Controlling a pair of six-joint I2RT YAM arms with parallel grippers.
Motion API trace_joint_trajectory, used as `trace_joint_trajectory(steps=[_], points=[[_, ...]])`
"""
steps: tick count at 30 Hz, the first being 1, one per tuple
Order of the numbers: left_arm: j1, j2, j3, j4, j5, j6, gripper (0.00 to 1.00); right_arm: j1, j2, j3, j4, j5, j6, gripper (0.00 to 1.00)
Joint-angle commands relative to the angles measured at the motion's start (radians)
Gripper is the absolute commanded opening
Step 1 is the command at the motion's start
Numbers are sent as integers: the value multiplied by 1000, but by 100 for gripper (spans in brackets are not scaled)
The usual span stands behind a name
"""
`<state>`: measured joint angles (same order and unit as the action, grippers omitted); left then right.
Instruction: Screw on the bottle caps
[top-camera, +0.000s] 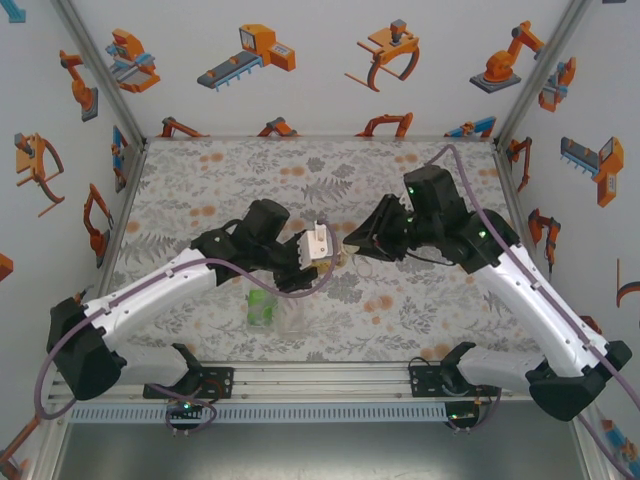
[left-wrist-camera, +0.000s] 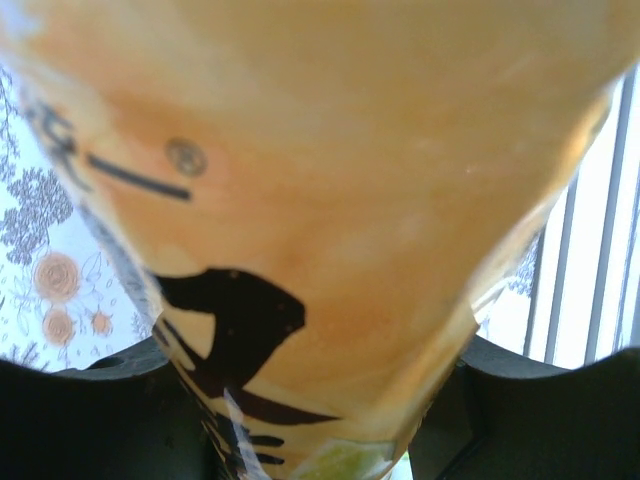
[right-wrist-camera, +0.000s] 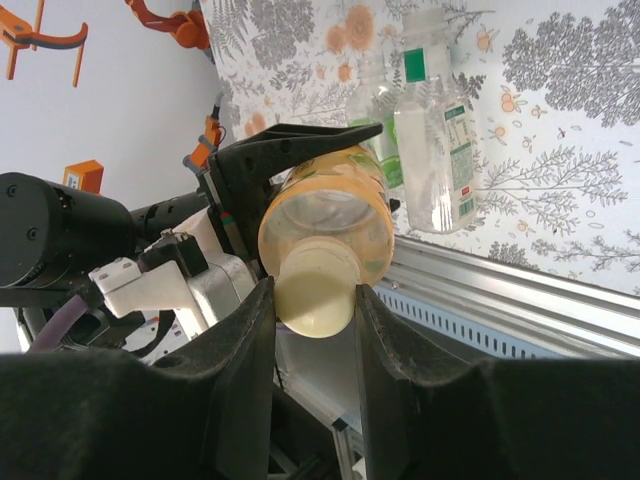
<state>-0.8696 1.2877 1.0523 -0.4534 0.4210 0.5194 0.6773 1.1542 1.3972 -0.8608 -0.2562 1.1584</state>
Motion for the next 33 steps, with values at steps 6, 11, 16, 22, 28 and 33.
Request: trace_joint_trajectory(steps=[6,11,16,22,28,33], points=[[-17,28,-26,298,155,-126,0,8,24,84,-124,60,-63,0],[-20,48,-31,337,169,-127,0,8,30,122,-120,68,-101,0],[-34,56,-28,323,149,-58,0,8,42,176,-156,75,-176,12],[-35,69,-2,260,136,-8,0,8,39,208,-168,98,-216,32],[-39,71,7,225,131,10,0,8,39,233,-173,107,-238,43],[-39,68,12,222,131,10,0,8,39,250,-183,121,-259,49]])
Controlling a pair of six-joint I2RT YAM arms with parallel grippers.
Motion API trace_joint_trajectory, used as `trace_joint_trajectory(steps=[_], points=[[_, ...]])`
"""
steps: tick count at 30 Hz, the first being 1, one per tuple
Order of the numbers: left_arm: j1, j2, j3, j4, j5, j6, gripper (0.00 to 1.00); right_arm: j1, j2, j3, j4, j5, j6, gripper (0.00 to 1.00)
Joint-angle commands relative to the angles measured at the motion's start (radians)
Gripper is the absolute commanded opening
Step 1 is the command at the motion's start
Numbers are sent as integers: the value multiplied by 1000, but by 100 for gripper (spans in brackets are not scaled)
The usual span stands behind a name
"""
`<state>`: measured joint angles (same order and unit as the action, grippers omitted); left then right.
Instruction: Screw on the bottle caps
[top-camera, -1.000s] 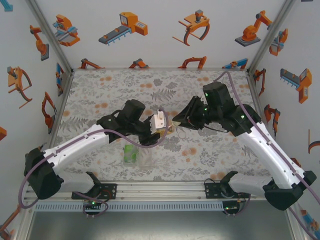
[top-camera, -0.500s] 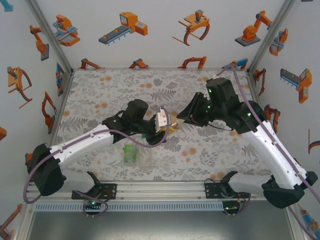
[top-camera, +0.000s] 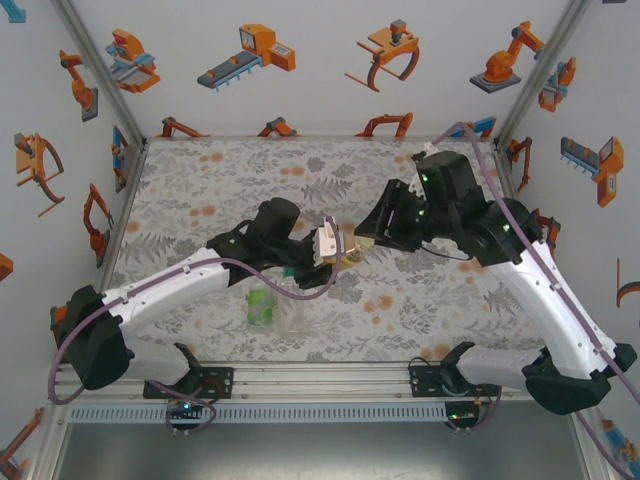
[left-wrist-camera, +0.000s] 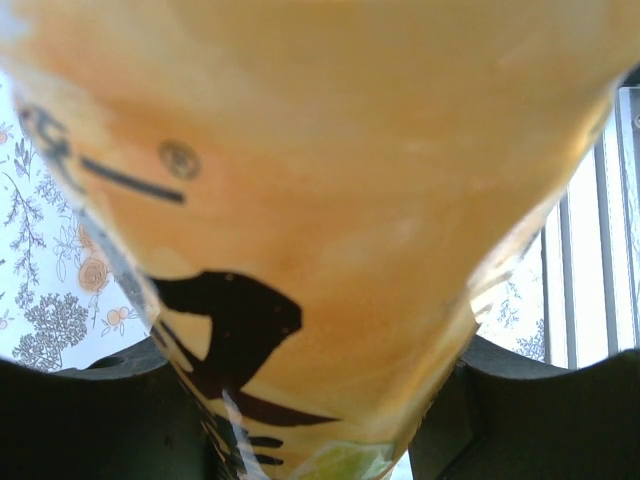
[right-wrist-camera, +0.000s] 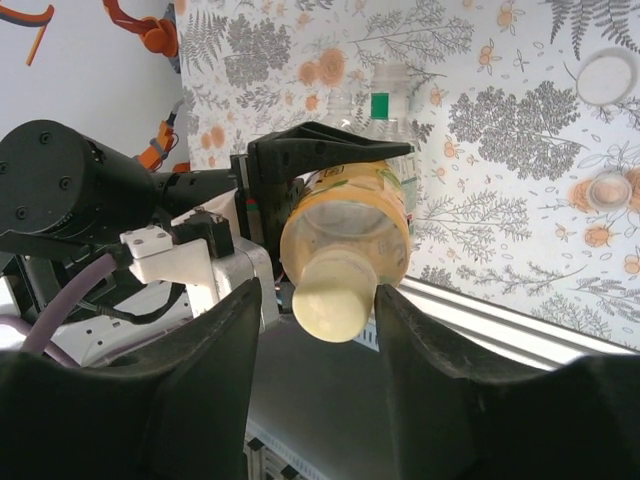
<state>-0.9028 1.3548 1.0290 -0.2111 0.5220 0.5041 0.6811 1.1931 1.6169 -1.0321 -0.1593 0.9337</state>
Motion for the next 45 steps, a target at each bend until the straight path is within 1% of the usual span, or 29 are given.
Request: trace_joint_trajectory(steps=[1,4,7,9,11,14,17,19,20,21,22,25,26,30,32,39,45], points=[[-7,3,34,-23,30,26,0,5,0,33,-13,24,-37,50],[-7,1,34,-26,30,27,0,4,0,49,-36,38,-58,53],[-7,-2,35,-30,30,28,0,2,-1,78,-88,87,-121,53],[-7,-6,32,-31,33,27,0,1,-3,97,-97,94,-195,53],[-7,-9,30,-33,34,29,0,0,-8,109,-84,77,-319,52],[-8,-14,25,-37,48,34,0,0,-23,113,-40,-15,-586,50],[-7,-21,22,-46,63,43,0,1,-26,118,-30,-169,-888,48],[-8,-26,20,-55,73,49,0,1,-29,116,-31,-249,-1063,49],[-9,-29,19,-60,76,52,0,1,-29,118,-44,-314,-1182,49],[-9,-32,16,-62,79,53,0,1,-32,118,-62,-382,-1312,50],[-10,-37,13,-64,83,56,0,2,-33,117,-72,-415,-1395,53],[-10,-51,7,-74,97,65,0,1,-32,113,-118,-481,-1645,59],[-11,-55,6,-78,101,66,0,1,-28,116,-130,-489,-1687,60],[-15,-67,1,-90,103,72,0,1,20,160,-189,-495,-1768,60],[-16,-69,1,-97,102,74,0,1,49,194,-232,-500,-1792,59],[-19,-73,-2,-98,101,72,0,3,75,198,-223,-556,-1794,52],[-19,-66,5,-101,101,60,0,15,66,157,-200,-557,-1779,48]])
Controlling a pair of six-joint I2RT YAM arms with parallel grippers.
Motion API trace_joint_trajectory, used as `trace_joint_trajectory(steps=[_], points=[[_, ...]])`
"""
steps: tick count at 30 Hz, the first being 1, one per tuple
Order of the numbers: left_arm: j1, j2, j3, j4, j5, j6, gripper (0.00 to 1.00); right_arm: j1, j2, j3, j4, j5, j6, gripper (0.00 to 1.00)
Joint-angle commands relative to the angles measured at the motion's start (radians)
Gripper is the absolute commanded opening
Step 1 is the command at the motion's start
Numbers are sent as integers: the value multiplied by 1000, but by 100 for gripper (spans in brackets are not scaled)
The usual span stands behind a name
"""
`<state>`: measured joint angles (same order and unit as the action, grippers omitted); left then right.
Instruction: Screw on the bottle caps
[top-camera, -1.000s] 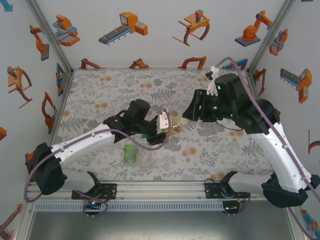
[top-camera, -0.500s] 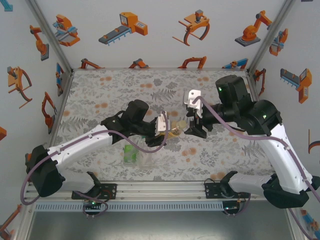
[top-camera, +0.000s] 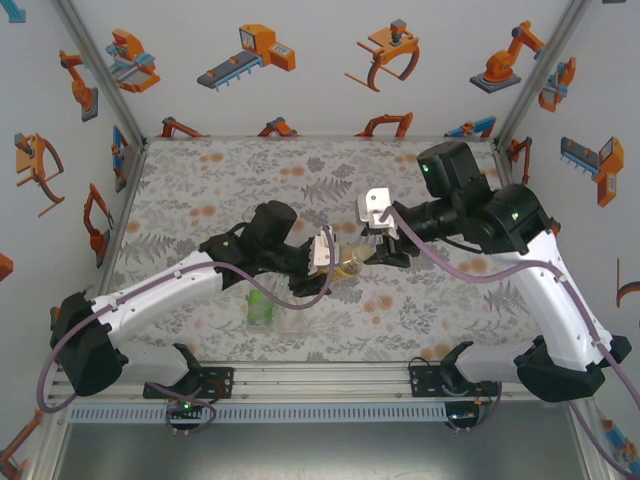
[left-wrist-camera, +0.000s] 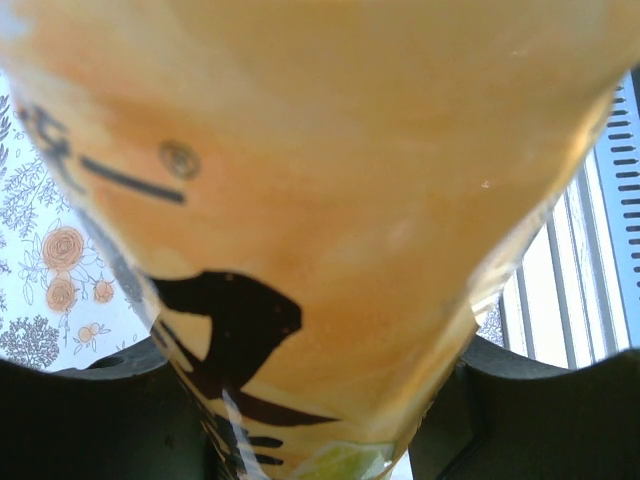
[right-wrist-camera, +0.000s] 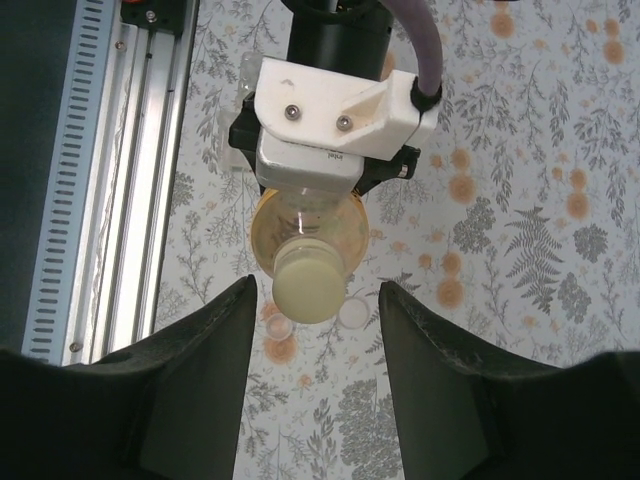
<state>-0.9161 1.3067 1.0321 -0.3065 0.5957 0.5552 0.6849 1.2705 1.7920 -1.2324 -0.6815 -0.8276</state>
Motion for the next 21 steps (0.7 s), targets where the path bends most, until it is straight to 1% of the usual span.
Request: trace_joint_trajectory(steps=[1,5,10,17,21], points=[[-6,-19,2,-5,26,11,0,13,-13,-24,2,-32,-17,48],[-6,-18,11,0,23,8,0,19,-19,-50,11,-3,-16,46],[-6,-13,20,2,23,9,0,21,-24,-59,23,14,-12,40],[-6,-23,10,-3,19,4,0,23,-43,-86,54,25,23,27],[-6,-36,-1,21,9,-11,0,22,-65,-126,102,36,132,18]])
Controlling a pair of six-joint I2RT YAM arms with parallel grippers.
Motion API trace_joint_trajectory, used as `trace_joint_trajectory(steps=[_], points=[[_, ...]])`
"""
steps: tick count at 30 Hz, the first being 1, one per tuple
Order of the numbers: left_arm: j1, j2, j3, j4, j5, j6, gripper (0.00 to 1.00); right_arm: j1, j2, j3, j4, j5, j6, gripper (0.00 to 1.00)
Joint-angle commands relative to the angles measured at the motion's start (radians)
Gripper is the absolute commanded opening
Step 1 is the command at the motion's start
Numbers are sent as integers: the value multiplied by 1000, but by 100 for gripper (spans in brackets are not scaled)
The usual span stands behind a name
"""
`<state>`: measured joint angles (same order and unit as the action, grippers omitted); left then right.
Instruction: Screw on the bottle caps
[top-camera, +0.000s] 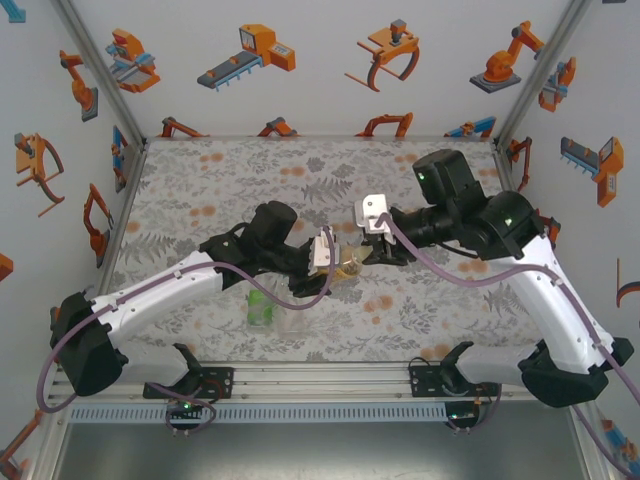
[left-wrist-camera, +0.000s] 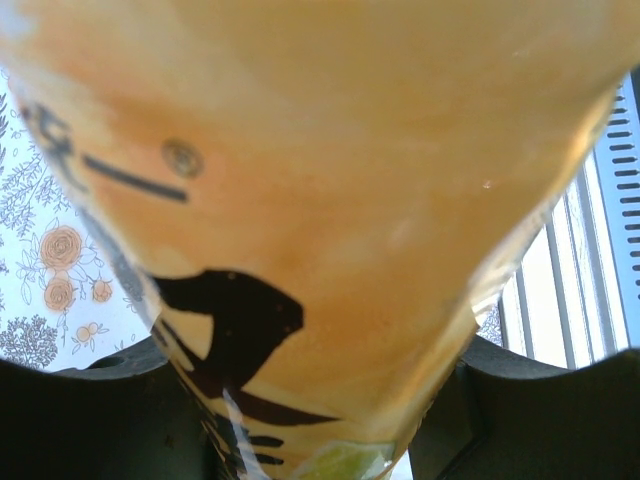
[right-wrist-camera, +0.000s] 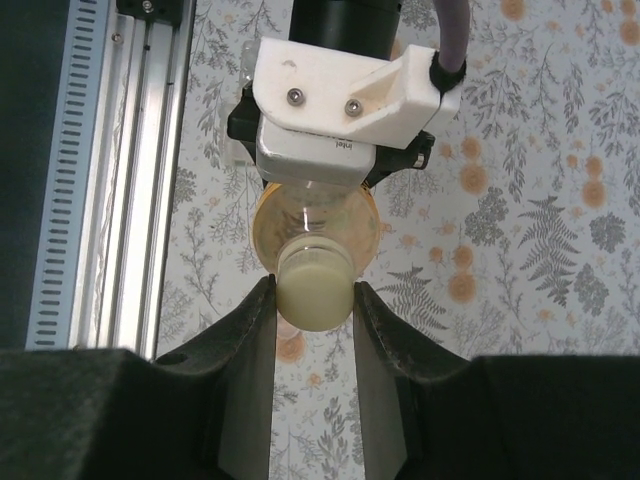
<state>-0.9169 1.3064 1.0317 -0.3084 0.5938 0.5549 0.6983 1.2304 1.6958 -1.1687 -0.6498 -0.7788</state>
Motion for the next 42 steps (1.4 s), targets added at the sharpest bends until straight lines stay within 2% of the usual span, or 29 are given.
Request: trace_joint_trajectory(steps=[1,5,9,12,17,20,23,26,35,36,40,42], points=[[-5,-41,-8,38,7,-18,0,9,-40,-54,72,8,146,14],[-5,-45,-16,76,-3,-34,0,9,-93,-149,196,30,390,0],[-4,-43,-18,94,-21,-44,0,9,-164,-263,356,81,716,0],[-5,-39,-19,101,-35,-43,0,9,-208,-324,432,210,1008,0],[-5,-32,-19,125,-59,-53,0,11,-164,-291,327,358,1470,0],[-5,-26,-14,133,-68,-51,0,10,-100,-232,222,350,1656,0],[-5,-16,-9,135,-58,-39,0,10,-66,-211,208,317,1745,0],[-7,-4,1,129,-45,-31,0,10,-42,-176,136,366,1813,0],[-7,18,21,113,-55,-42,0,10,-26,-166,100,391,1869,0],[-5,20,20,110,-55,-39,0,10,-28,-160,101,392,1865,2],[-7,30,18,87,-45,-17,0,10,-24,-115,85,412,1782,30],[-8,30,14,78,-44,-12,0,9,-25,-89,74,432,1746,40]])
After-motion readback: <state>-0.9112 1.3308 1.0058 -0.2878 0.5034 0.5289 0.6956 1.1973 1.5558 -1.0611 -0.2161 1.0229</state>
